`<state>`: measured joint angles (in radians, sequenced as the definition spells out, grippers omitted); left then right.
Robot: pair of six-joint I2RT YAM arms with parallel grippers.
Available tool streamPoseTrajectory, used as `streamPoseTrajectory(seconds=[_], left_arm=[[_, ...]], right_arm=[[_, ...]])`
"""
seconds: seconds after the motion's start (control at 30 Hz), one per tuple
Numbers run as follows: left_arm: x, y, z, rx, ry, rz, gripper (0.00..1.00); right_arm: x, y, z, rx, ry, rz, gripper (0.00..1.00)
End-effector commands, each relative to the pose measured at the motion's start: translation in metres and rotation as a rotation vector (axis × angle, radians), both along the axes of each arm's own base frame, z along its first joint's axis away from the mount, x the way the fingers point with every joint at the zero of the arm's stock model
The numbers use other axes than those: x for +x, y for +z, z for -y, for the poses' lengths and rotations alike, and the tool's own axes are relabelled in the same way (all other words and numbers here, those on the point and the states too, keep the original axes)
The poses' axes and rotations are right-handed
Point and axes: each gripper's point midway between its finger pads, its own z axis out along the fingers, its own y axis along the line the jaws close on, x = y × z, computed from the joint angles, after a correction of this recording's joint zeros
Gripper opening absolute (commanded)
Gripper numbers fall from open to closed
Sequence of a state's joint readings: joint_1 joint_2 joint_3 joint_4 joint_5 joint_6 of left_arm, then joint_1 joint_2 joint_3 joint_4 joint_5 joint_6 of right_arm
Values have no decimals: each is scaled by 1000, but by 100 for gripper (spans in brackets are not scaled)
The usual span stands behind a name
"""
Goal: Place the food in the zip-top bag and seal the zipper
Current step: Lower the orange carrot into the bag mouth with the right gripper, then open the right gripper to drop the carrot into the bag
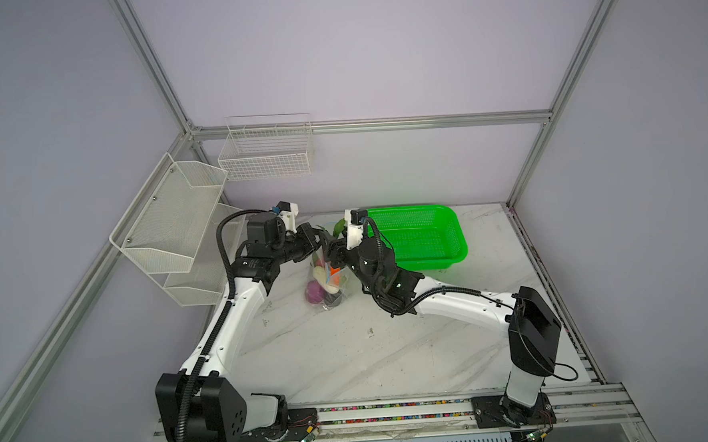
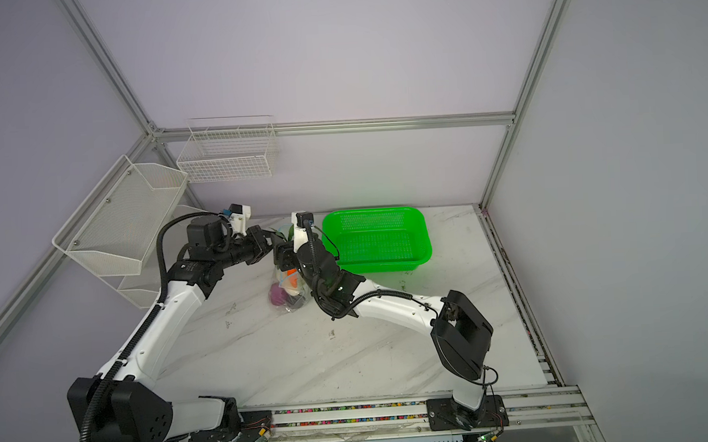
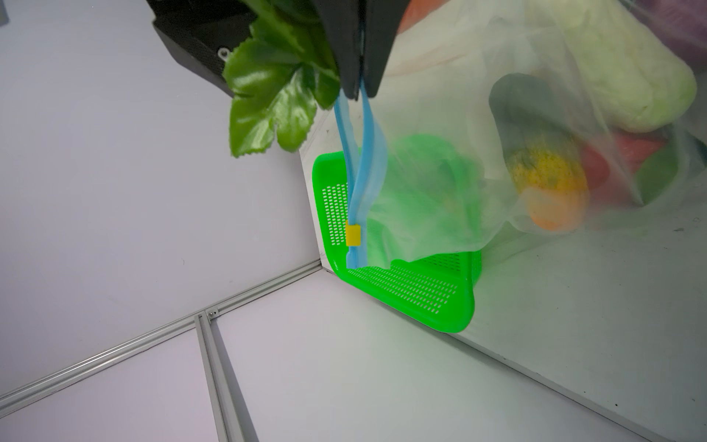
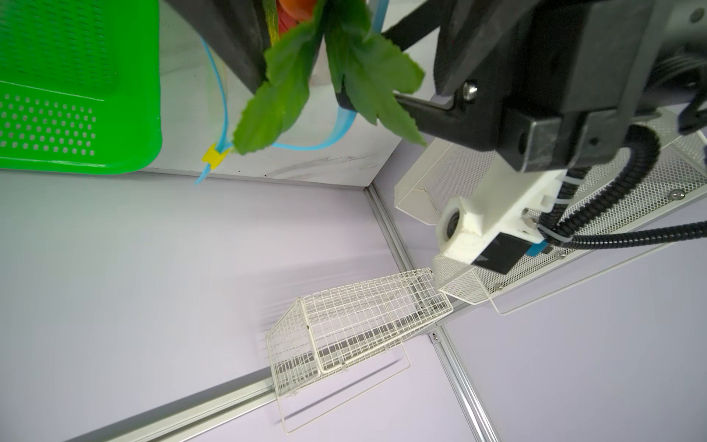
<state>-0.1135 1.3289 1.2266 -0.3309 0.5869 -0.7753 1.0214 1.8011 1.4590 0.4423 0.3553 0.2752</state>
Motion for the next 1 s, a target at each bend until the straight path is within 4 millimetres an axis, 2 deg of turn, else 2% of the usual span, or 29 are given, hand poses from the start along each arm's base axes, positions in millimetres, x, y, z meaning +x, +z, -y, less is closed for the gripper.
streamPoseTrajectory(seconds=[0.0, 0.27, 0.53, 0.7, 0.8, 0.9, 0.97], left_arm=[[-4, 61, 1, -25, -6, 153, 0], [-4, 62, 0, -25, -5, 155, 0], [-3, 62, 0, -23, -4, 157, 0], [-3, 65, -1, -22, -2, 160, 0], [-4, 67, -1, -20, 0, 163, 0], [-4, 68, -1, -18, 1, 164, 0], [-4, 67, -2, -17, 3, 161, 0]], right_arm=[[-8, 32, 5, 19, 12, 29, 71], [-5, 48, 21, 22, -1, 18, 73], [-6, 37, 32, -68, -14, -38, 71], [-5, 36, 54, -140, -61, -57, 69], [0, 25, 72, -154, -73, -136, 67], [10, -5, 90, -106, -43, -316, 65], [10, -24, 94, -41, 19, -432, 62]])
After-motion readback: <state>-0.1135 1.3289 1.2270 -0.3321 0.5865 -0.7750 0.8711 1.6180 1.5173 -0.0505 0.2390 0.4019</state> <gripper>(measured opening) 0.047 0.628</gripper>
